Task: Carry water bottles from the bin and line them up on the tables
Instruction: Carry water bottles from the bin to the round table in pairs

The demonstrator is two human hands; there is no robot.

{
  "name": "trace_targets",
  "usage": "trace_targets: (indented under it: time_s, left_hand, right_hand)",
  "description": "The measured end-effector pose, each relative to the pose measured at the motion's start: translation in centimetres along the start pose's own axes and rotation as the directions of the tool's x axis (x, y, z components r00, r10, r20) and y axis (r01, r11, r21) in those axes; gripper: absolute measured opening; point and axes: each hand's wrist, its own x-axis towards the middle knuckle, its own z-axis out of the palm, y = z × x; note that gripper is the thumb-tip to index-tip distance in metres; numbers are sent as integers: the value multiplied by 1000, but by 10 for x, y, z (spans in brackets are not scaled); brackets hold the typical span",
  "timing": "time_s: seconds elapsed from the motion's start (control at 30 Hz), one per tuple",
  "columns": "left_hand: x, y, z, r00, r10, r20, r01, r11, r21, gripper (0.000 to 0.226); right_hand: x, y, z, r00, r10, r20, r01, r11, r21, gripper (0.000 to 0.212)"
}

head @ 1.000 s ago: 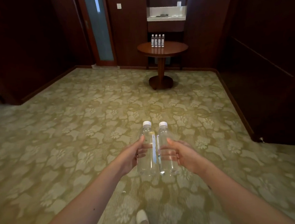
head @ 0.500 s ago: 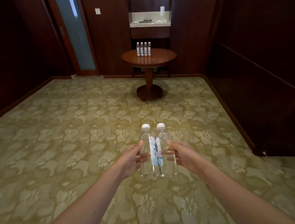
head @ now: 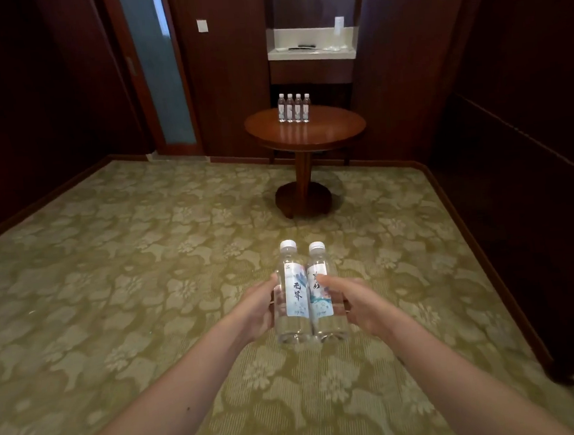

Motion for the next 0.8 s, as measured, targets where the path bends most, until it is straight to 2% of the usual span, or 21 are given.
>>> trace_targets:
  time_s: [0.1, 0.23, 0.37, 0.6, 0.73, 0.8]
  left_hand:
    - [44, 34, 20, 997, 40, 58, -42, 998, 38, 42]
    - [95, 68, 38, 993, 40, 109, -49, 996, 79, 50]
    - [151, 95, 48, 994, 33, 108, -41, 996, 78, 54]
    - [279, 152, 54, 995, 43, 93, -58, 984, 171, 52]
    - [356, 208, 58, 988, 86, 130, -115, 965, 236, 48]
    - [390, 239, 62, 981, 102, 168, -146, 951, 274, 49]
  right_hand:
    - [54, -32, -30, 1000, -15, 21, 14, 999, 29, 43]
    - [116, -61, -58, 1000, 13, 27, -15, 997, 77, 60]
    - [174, -83, -79, 998, 55, 18, -57, 991, 120, 68]
    - [290, -135, -111, 998, 32, -63, -23, 990, 136, 68]
    - [362, -182, -129, 999, -3, -52, 9, 993, 116, 51]
    - [392, -205, -138, 998, -14, -58, 21, 993, 112, 50]
